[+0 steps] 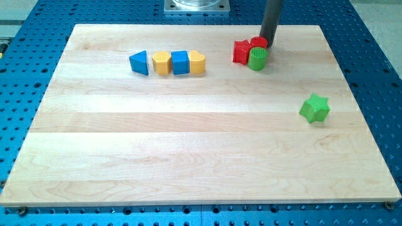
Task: Slide the green star into the red star
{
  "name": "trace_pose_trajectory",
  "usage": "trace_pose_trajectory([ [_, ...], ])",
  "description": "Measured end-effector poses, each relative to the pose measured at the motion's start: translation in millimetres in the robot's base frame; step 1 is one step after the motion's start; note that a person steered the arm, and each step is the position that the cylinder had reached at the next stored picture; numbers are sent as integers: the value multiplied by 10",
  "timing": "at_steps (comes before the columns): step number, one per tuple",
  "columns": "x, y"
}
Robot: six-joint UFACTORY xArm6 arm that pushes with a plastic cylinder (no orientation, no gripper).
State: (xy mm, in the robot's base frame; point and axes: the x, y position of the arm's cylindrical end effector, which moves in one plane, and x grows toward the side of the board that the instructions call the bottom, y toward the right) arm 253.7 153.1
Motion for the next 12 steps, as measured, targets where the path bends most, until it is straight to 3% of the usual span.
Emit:
trace_pose_trajectory([
  [1, 232, 898],
  [2, 1297, 1550],
  [3, 1926, 1556],
  [4, 2130, 511],
  [5, 2272, -6],
  [6, 2717, -3],
  [7, 2507, -996],
  [8, 2459, -1149],
  [9, 3222, -1136],
  [11, 2417, -555],
  [12, 2685, -338],
])
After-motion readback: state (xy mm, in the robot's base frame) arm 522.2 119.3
